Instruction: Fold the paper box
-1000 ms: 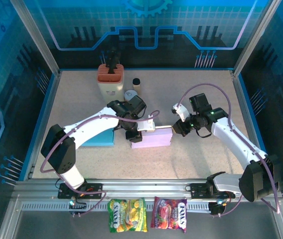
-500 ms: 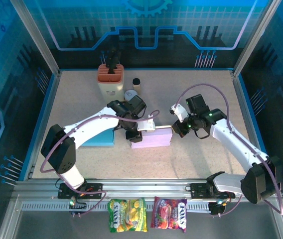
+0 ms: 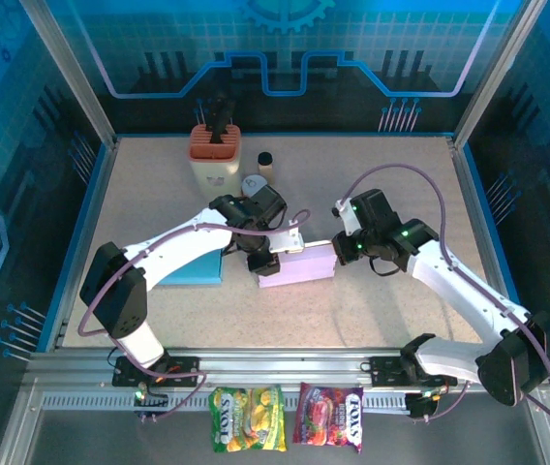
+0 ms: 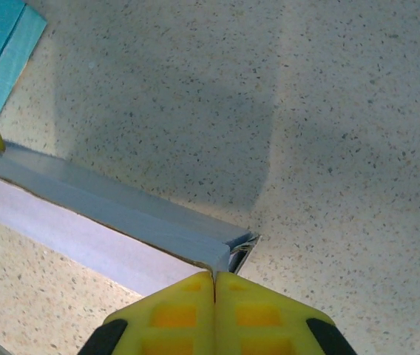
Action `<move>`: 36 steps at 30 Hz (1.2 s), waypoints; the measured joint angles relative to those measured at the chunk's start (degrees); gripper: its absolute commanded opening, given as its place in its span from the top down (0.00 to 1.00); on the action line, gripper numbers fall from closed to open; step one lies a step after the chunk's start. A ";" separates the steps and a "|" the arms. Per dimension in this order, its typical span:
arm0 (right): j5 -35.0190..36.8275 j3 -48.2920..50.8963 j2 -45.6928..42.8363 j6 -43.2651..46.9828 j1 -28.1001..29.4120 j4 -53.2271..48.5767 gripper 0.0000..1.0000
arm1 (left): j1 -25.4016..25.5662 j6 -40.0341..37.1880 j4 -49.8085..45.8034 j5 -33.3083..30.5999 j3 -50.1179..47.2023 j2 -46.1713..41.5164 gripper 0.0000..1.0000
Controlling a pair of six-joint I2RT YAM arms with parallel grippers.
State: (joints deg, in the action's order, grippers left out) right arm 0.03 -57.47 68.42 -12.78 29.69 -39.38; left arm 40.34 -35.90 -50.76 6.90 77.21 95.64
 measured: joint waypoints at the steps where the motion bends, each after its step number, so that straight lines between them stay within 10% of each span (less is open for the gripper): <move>1: 0.13 0.24 0.00 -1.22 0.00 0.31 1.00 | 0.13 0.09 0.00 0.00 0.00 0.04 0.65; 36: 4.28 12.35 -6.25 -11.19 2.43 14.62 1.00 | 0.42 4.79 0.11 -1.55 0.48 0.48 0.59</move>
State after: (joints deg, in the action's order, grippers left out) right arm 4.32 -45.12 62.17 -23.97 32.12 -24.75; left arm 40.75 -31.11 -50.65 5.34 77.69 96.12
